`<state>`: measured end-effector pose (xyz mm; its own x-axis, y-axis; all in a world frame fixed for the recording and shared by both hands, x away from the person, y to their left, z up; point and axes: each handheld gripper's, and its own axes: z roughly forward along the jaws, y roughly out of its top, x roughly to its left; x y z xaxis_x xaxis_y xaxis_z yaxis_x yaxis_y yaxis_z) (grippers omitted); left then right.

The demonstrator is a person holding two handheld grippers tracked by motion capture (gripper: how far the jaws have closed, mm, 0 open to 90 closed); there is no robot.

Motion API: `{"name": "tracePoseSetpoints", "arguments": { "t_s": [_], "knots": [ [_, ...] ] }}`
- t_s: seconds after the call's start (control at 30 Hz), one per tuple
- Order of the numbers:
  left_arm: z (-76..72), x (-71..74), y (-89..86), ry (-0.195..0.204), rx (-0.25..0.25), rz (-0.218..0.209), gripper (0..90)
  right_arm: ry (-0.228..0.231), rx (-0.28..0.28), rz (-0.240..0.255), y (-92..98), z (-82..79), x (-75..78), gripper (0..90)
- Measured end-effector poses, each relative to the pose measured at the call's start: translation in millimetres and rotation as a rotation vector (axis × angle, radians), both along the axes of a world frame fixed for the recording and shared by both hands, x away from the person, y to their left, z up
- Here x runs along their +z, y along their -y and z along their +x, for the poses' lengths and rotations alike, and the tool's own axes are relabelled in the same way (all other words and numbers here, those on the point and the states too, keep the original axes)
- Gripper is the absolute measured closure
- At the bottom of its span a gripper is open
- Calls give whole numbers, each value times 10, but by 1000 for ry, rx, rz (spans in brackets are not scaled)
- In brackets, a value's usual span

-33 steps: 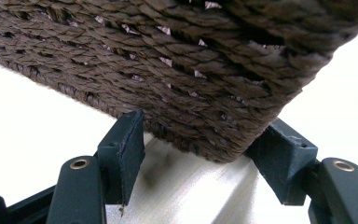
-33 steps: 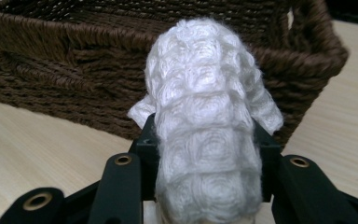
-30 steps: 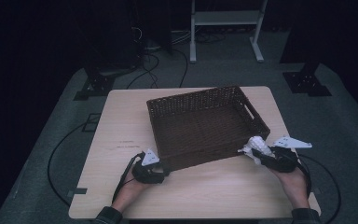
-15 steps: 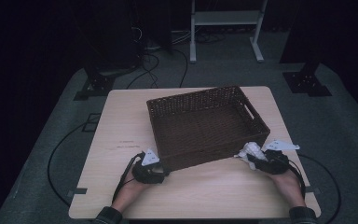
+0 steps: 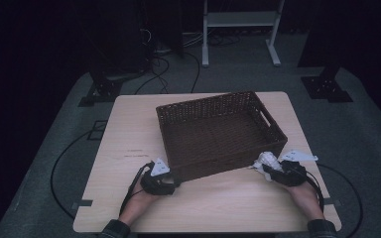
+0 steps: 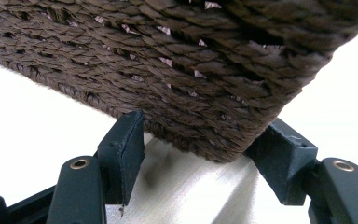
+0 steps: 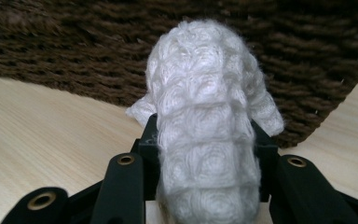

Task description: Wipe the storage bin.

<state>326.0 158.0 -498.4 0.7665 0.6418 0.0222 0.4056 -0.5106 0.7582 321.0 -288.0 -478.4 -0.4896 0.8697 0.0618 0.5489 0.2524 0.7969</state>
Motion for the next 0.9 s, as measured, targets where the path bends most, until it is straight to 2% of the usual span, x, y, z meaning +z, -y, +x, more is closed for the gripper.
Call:
{"name": "tracePoseSetpoints", "arguments": {
  "t_s": [0.17, 0.5, 0.73, 0.9],
  "knots": [
    [0, 1, -1, 0, -1, 2, 359, 53, -11, -11, -9, -56, 95, 593],
    [0, 0, -1, 0, -1, 1, 359, 143, -7, 32, 3, -168, 346, 597],
    [0, 0, -1, 0, -1, 1, 359, 176, 0, 76, 18, -213, 511, 597],
    [0, 0, 0, 0, 0, 0, 359, 168, 5, 86, 8, -215, 499, 597]
  ]
}}
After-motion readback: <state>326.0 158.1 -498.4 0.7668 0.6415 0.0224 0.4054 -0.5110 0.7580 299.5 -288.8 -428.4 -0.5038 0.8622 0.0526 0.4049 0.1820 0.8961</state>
